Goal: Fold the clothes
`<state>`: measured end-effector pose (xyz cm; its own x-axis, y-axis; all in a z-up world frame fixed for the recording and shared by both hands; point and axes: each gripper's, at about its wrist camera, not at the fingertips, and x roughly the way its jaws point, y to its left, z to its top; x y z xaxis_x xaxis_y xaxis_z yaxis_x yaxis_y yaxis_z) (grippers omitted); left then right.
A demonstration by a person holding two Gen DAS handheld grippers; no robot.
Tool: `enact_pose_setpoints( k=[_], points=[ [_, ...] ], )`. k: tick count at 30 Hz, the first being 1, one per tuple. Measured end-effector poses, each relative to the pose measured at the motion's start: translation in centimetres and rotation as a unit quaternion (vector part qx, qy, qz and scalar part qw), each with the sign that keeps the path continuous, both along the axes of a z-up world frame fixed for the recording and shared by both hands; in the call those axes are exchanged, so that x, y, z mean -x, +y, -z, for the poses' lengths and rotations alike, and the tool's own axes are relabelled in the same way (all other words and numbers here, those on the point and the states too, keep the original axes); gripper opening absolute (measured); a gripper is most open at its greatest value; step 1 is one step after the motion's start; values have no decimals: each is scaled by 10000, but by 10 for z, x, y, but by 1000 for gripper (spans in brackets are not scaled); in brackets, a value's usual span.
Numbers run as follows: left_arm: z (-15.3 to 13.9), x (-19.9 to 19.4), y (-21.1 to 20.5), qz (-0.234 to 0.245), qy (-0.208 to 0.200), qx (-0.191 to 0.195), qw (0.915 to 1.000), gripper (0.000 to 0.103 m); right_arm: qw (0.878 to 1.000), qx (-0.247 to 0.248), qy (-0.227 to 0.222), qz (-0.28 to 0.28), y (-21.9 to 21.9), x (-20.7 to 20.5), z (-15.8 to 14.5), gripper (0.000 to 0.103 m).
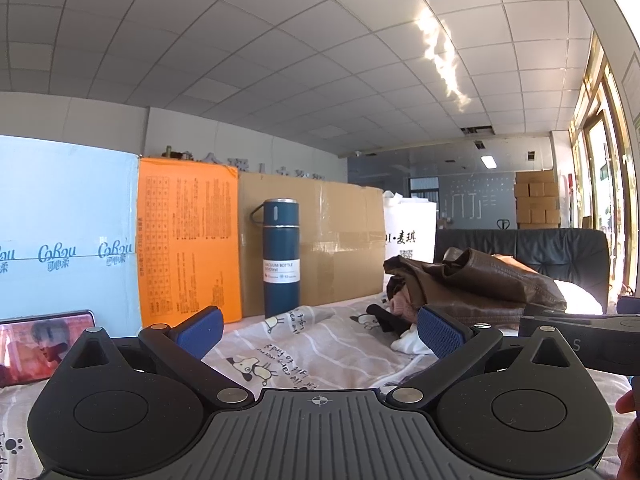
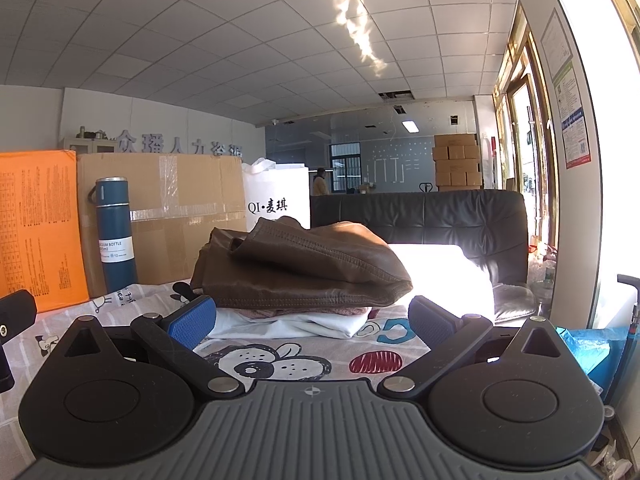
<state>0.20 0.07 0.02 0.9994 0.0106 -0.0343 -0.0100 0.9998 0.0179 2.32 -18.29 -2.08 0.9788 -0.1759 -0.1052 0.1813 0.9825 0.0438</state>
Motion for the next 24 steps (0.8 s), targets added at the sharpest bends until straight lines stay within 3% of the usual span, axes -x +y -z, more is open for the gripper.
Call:
enact_pose_setpoints(
  k=[8, 16, 24],
  points=[
    [1, -3, 4, -207, 37, 142, 9997, 103, 9990, 191, 377, -117, 9, -14, -2, 103],
    [-2, -1, 11, -523, -77, 239, 9983, 103, 9973, 261, 300, -616, 35, -17, -10, 103],
    [-3, 4, 10, -986, -355, 1, 9945, 103, 9949, 117, 253, -967, 45, -30, -12, 103]
  ],
)
